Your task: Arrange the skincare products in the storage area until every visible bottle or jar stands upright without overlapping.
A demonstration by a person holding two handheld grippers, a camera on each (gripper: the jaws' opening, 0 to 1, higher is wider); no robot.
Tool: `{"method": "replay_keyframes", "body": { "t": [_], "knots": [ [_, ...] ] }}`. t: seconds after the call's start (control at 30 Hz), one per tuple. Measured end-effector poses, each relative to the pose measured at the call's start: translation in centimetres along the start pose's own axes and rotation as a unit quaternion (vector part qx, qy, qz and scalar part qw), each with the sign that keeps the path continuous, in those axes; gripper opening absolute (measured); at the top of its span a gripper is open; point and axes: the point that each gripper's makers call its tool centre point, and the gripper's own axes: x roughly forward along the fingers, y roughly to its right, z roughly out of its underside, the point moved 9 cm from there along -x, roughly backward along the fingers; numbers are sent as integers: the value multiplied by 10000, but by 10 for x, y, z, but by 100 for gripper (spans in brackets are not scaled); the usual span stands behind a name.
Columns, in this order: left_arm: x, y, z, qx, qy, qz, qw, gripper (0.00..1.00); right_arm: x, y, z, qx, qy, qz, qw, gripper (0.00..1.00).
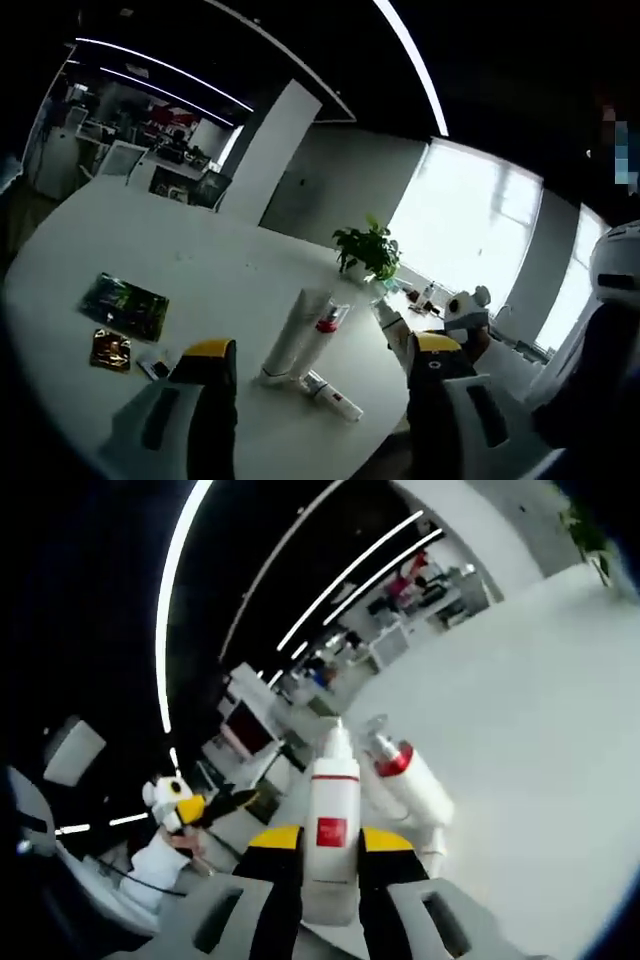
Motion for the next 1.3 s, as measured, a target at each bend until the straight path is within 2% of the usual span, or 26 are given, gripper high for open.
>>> {"method": "replay_keyframes", "body": {
  "t": [0.07, 0.17, 0.27, 0.37, 0.4, 0.47, 0.57, 0.63, 0.73, 0.8, 0.83, 0.93, 1.1, 1.2, 1.3],
  "knots": [
    [5, 5, -1, 27, -16, 102, 9999, 60, 3, -6, -1, -309, -37, 1, 9995, 12],
    [16, 18, 2, -70, -187, 490, 9986, 56, 8, -15, -2, -397, 35, -148, 9991, 12],
    [28, 24, 9, -41, -354, 637, 9973, 53, 16, -18, -1, -612, 2, -119, 9981, 12],
    [38, 28, 13, -261, -426, 657, 9966, 45, 22, -23, 2, -800, -82, -161, 9966, 12],
    [42, 30, 14, -362, -378, 653, 9965, 43, 23, -25, 3, -1016, -89, -159, 9947, 12],
    [49, 30, 16, -474, -382, 580, 9965, 39, 24, -28, 4, -1177, -164, -57, 9929, 12],
    [56, 32, 23, -533, -678, 652, 9941, 35, 26, -32, 3, -1413, -154, -14, 9898, 12],
    [62, 34, 27, -630, -724, 653, 9932, 36, 27, -35, 2, -1581, -101, 0, 9874, 12],
    [68, 40, 29, -814, -690, 791, 9911, 33, 28, -36, 2, -1722, -131, 40, 9850, 12],
    [71, 40, 25, -944, -499, 825, 9909, 29, 29, -36, 2, -1735, -124, -19, 9847, 12],
    [73, 40, 24, -1034, -511, 839, 9898, 28, 29, -38, 3, -1779, -107, 0, 9840, 12],
    [77, 44, 24, -1116, -539, 937, 9879, 29, 30, -38, 3, -2230, -174, 207, 9744, 12],
    [80, 42, 28, -1142, -647, 892, 9873, 28, 32, -46, 6, -2441, -205, 248, 9692, 12],
    [84, 44, 34, -1212, -800, 907, 9852, 30, 34, -50, 5, -2610, -178, 262, 9648, 12],
    [88, 44, 36, -1273, -846, 895, 9842, 29, 38, -51, 6, -3021, -268, 449, 9518, 12]
  ]
}}
